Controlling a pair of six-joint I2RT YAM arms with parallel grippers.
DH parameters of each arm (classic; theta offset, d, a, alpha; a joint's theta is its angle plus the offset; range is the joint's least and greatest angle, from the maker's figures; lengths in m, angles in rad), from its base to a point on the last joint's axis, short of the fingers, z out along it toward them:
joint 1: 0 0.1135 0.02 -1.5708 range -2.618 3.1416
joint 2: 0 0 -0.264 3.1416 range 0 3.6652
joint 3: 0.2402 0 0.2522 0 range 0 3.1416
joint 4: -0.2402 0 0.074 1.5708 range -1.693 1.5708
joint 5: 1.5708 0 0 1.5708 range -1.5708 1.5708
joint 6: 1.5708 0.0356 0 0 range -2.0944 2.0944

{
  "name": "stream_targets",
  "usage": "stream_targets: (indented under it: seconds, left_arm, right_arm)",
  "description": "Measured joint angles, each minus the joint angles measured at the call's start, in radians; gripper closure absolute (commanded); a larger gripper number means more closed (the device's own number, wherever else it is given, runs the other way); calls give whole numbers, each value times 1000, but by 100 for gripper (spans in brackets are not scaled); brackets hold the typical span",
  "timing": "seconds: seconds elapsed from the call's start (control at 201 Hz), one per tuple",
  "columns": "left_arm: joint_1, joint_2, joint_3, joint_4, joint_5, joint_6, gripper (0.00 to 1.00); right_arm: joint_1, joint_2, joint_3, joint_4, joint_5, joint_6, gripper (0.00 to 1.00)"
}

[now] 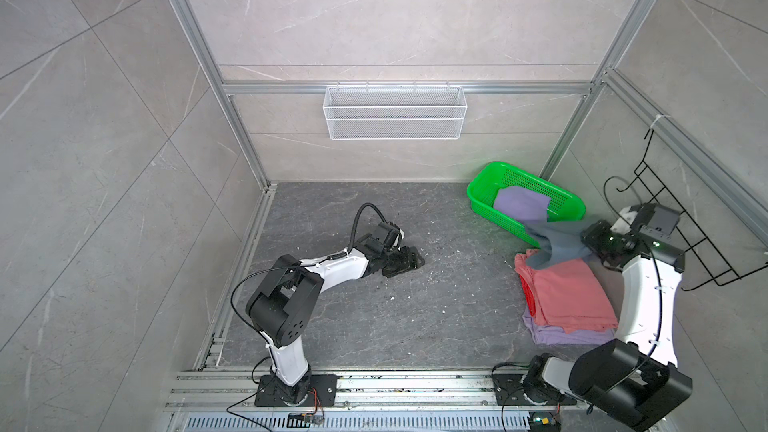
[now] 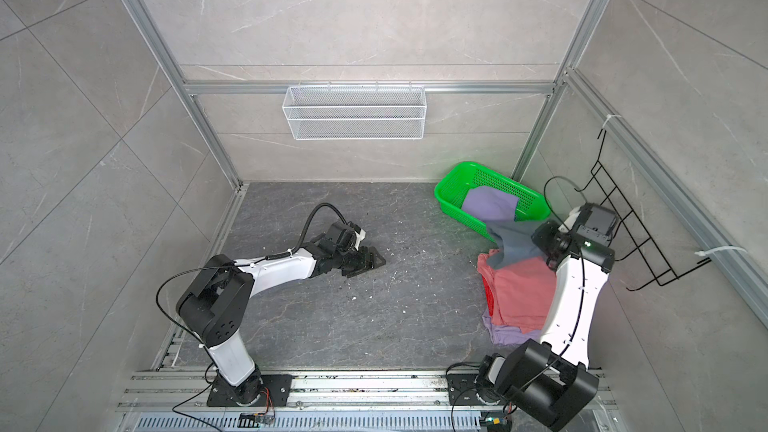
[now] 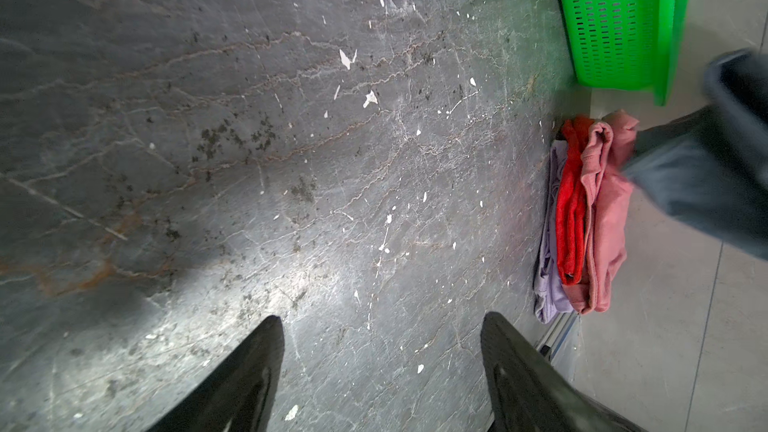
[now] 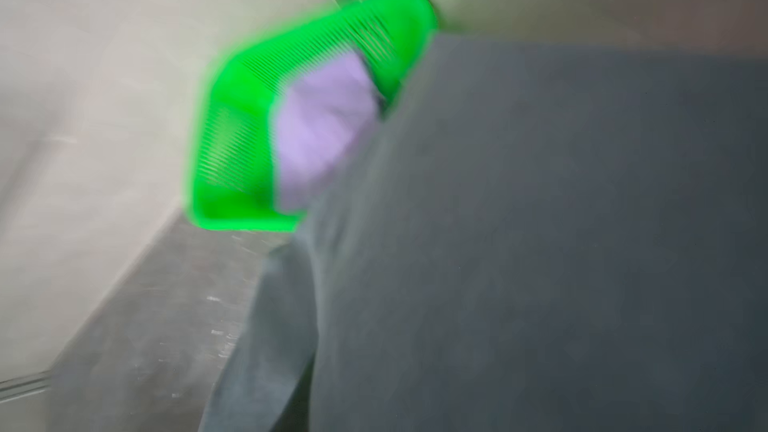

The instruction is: Fold and stack the t-shirts

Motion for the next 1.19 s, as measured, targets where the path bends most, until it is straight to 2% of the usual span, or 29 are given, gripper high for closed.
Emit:
stream_targets:
  seconds: [0.08, 0.184, 0.363, 0.518, 0.627, 0.732, 0.821, 0.971, 1.09, 1.194]
  left_arm:
    - [0, 3, -1, -2, 0, 0, 23]
    - [0, 3, -1, -4, -1, 0, 23]
    - [0, 3, -3, -3, -2, 0, 23]
    - [0, 4, -3, -3, -1, 0, 23]
    - [0, 4, -3, -3, -2, 0, 23]
    - [0, 5, -3, -3, -1, 0, 23]
    - [0, 6, -3, -3, -1, 0, 23]
    - [0, 6, -5, -1, -1, 0, 23]
    - [0, 6, -19, 5, -1, -1, 23]
    - [0, 6, -32, 6, -1, -4, 23]
  right_arm:
    - [-5, 47, -124, -15, 84, 18, 37]
    - [-11, 79, -185, -24, 135, 52, 30]
    - [-11, 1, -173, -24, 178, 89, 26]
    - [-11, -3, -156, -35, 240, 87, 21]
    - [-11, -12, -157, -57, 301, 89, 20]
    - [-11, -88, -156, -78, 333, 100, 22]
    - [-11, -183, -129, -106, 300, 104, 25]
    - [-11, -267, -45, -84, 131, 112, 27]
    - [-11, -237, -39, -18, 23, 135, 30]
    - [-11, -142, -54, 76, -43, 145, 33]
